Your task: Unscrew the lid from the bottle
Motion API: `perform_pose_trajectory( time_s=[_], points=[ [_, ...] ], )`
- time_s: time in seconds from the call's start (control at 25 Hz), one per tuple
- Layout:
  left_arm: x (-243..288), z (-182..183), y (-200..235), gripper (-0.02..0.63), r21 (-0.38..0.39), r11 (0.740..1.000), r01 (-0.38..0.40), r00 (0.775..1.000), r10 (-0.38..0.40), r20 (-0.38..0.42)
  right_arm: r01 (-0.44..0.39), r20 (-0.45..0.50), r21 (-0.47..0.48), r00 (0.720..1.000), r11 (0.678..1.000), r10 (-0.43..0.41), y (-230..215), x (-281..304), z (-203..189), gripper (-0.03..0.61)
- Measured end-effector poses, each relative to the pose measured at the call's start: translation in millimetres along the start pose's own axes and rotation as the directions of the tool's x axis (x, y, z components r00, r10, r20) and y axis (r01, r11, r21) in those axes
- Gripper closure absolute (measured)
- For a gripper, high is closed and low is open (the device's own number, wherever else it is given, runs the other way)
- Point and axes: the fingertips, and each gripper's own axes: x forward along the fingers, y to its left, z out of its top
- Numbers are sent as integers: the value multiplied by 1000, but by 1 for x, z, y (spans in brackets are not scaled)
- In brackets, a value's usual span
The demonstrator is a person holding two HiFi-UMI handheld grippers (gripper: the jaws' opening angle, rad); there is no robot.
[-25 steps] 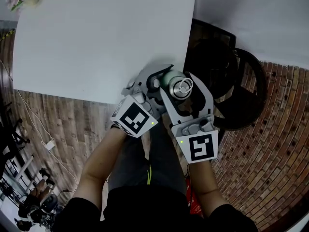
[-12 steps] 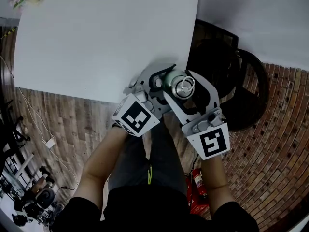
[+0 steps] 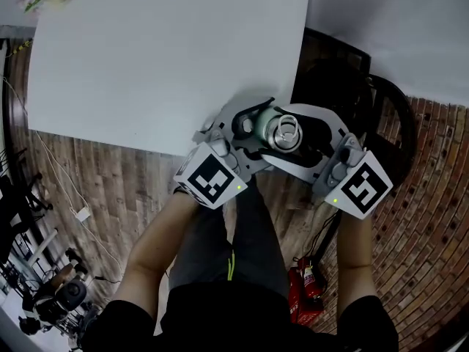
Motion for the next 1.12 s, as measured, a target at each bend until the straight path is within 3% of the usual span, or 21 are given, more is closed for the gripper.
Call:
perform_pose_trajectory(
  time_s=[0.12,0.24,0.6,0.92,1.04,1.12],
  points=[
    [-2,-2,0,239,-3,1000,1,1000,-1,-3,-144,-11,-10,990,990,143,4,1,0,314],
    [-2,1,1,239,-15,1000,-14,1000,14,-1,-217,1,-7,976,976,217,6,3,4,314],
    [-2,5,0,239,-20,999,-30,1000,30,0,-183,9,-49,983,982,184,7,2,8,313],
    [-1,4,4,239,-34,999,-37,999,37,12,-86,33,8,996,996,86,0,-6,-2,252],
    [-3,3,5,239,-41,998,-42,999,42,13,33,83,62,996,997,-39,-6,-20,1,249],
    [-3,2,5,239,-42,998,-44,999,44,12,168,142,115,973,979,-183,-10,-33,7,249]
  ],
)
